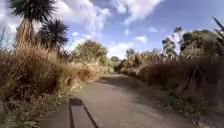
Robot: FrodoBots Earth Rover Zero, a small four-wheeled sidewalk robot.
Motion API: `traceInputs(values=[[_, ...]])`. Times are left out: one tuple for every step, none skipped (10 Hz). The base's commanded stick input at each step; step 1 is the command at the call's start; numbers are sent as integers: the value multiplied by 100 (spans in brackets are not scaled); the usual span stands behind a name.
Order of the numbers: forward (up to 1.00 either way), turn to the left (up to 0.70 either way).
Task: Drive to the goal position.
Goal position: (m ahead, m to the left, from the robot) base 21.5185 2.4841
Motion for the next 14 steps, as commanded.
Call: traceInputs(values=[[70, 0], [70, 0], [70, 0], [70, 0], [70, 0], [70, 0], [70, 0], [70, 0], [70, 0], [70, 0], [70, 0], [70, 0], [70, 0], [70, 0]])
